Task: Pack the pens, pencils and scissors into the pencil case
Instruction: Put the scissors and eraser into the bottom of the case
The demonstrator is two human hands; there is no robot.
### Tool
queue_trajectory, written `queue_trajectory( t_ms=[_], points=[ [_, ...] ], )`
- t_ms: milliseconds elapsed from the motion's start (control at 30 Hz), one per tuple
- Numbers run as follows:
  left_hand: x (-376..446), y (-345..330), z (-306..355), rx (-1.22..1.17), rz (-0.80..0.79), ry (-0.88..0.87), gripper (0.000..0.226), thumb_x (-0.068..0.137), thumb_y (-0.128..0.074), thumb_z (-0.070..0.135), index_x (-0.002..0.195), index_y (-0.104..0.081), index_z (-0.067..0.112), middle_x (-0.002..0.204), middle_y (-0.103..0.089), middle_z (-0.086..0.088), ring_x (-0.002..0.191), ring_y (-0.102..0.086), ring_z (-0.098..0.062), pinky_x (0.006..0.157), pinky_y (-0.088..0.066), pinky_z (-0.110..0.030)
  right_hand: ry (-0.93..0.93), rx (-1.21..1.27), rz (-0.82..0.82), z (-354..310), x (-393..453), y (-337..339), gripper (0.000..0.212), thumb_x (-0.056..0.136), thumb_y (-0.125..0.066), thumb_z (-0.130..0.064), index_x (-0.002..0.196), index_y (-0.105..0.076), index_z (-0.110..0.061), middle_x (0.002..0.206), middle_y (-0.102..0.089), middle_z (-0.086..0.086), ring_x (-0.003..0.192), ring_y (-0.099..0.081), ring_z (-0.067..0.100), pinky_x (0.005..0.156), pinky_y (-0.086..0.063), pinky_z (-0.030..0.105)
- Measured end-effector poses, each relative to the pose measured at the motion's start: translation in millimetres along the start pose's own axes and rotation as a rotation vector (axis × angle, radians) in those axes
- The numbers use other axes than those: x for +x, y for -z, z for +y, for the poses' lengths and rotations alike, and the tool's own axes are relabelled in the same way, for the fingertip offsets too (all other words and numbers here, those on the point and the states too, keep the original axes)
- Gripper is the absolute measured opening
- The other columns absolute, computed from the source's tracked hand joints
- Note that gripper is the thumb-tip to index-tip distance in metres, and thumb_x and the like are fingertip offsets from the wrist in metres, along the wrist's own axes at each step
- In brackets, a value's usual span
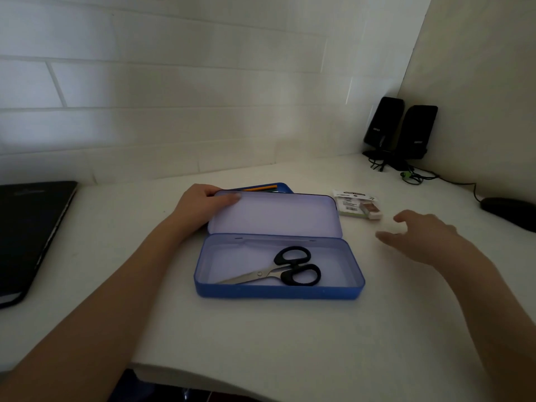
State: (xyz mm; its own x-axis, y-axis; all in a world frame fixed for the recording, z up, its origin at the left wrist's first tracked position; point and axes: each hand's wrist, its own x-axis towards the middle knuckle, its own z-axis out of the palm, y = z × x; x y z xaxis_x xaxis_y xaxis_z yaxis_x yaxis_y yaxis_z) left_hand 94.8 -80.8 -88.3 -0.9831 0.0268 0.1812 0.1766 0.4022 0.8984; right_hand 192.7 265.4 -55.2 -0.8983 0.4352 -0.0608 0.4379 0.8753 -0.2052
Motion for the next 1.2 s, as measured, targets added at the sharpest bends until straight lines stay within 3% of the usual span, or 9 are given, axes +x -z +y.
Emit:
queue_trajectory(
  t_ms=[200, 300, 367, 433, 500, 567, 833, 1033, 1200],
  points=[
    [0, 1, -2, 0.011, -0.001, -0.012, 0.036, 0.072, -0.074, 0.043, 0.082, -0.075, 0.009, 0.077, -0.069, -0.009, 0.071, -0.060, -0.016, 0.069, -0.044, -0.030, 0.026, 0.056, 0.069, 2, 7, -3, 0.048, 0.081, -0.064, -0.037, 0.122, -0.050, -0.016, 0.123, -0.054, 0.014, 0.118, -0.044, 0.033, 0.091, -0.033, 0.036],
    [1, 0, -2, 0.031, 0.013, -0.018, 0.028, 0.078, -0.073, 0.038, 0.076, -0.074, 0.010, 0.068, -0.066, -0.003, 0.066, -0.057, -0.013, 0.063, -0.042, -0.029, 0.084, 0.373, 0.100, -4, -1, 4, 0.057, 0.072, -0.075, -0.031, 0.121, -0.048, -0.021, 0.105, -0.060, 0.007, 0.097, -0.058, 0.025, 0.075, -0.046, 0.032],
    [1, 0, -2, 0.046, 0.017, -0.017, 0.028, 0.078, -0.073, 0.038, 0.071, -0.073, 0.011, 0.063, -0.062, 0.000, 0.062, -0.055, -0.012, 0.061, -0.040, -0.028, 0.311, 0.619, 0.047, -12, -14, 14, 0.053, 0.066, -0.081, -0.028, 0.112, -0.053, -0.031, 0.091, -0.062, -0.001, 0.078, -0.063, 0.014, 0.060, -0.046, 0.022],
    [2, 0, -2, 0.045, 0.021, -0.010, 0.033, 0.077, -0.074, 0.039, 0.074, -0.072, 0.006, 0.065, -0.062, -0.002, 0.063, -0.054, -0.013, 0.062, -0.040, -0.028, 0.609, 0.745, -0.115, -23, -29, 22, 0.049, 0.063, -0.083, -0.025, 0.103, -0.059, -0.040, 0.091, -0.061, -0.006, 0.081, -0.064, 0.011, 0.068, -0.051, 0.016],
    [2, 0, -2, 0.043, 0.015, -0.008, 0.042, 0.075, -0.074, 0.041, 0.080, -0.071, -0.001, 0.070, -0.062, -0.007, 0.067, -0.054, -0.016, 0.066, -0.040, -0.030, 0.830, 0.655, -0.247, -30, -40, 22, 0.046, 0.065, -0.081, -0.024, 0.102, -0.061, -0.041, 0.095, -0.060, -0.015, 0.092, -0.060, 0.005, 0.082, -0.052, 0.017],
    [1, 1, -2, 0.046, 0.010, -0.008, 0.047, 0.074, -0.073, 0.043, 0.083, -0.071, -0.003, 0.073, -0.063, -0.009, 0.070, -0.055, -0.017, 0.067, -0.040, -0.030, 0.909, 0.463, -0.298, -34, -45, 17, 0.042, 0.069, -0.076, -0.026, 0.105, -0.060, -0.043, 0.104, -0.056, -0.024, 0.102, -0.054, -0.001, 0.088, -0.048, 0.017],
    [-1, 1, 0, 0.044, -0.001, -0.004, 0.040, 0.078, -0.073, 0.039, 0.082, -0.071, -0.001, 0.074, -0.063, -0.011, 0.071, -0.055, -0.019, 0.068, -0.039, -0.031, 0.916, 0.124, -0.363, -35, -49, 5, 0.030, 0.075, -0.072, -0.032, 0.091, -0.058, -0.053, 0.111, -0.041, -0.030, 0.112, -0.032, -0.002, 0.091, -0.031, 0.018],
    [-1, 1, 1, 0.061, -0.015, -0.004, 0.038, 0.080, -0.072, 0.038, 0.085, -0.072, 0.000, 0.077, -0.063, -0.012, 0.073, -0.055, -0.019, 0.069, -0.040, -0.031, 0.892, 0.071, -0.344, -36, -52, 8, 0.007, 0.080, -0.064, -0.040, 0.086, -0.066, -0.038, 0.102, -0.053, -0.020, 0.108, -0.038, 0.003, 0.091, -0.035, 0.021],
    [-1, 2, 2, 0.052, -0.026, -0.001, 0.047, 0.073, -0.073, 0.044, 0.086, -0.072, -0.001, 0.080, -0.066, -0.016, 0.075, -0.056, -0.019, 0.071, -0.040, -0.032, 0.864, 0.056, -0.297, -38, -52, 7, 0.024, 0.093, -0.049, -0.037, 0.091, -0.069, -0.026, 0.102, -0.055, -0.012, 0.103, -0.043, 0.006, 0.094, -0.035, 0.025]
  ],
)
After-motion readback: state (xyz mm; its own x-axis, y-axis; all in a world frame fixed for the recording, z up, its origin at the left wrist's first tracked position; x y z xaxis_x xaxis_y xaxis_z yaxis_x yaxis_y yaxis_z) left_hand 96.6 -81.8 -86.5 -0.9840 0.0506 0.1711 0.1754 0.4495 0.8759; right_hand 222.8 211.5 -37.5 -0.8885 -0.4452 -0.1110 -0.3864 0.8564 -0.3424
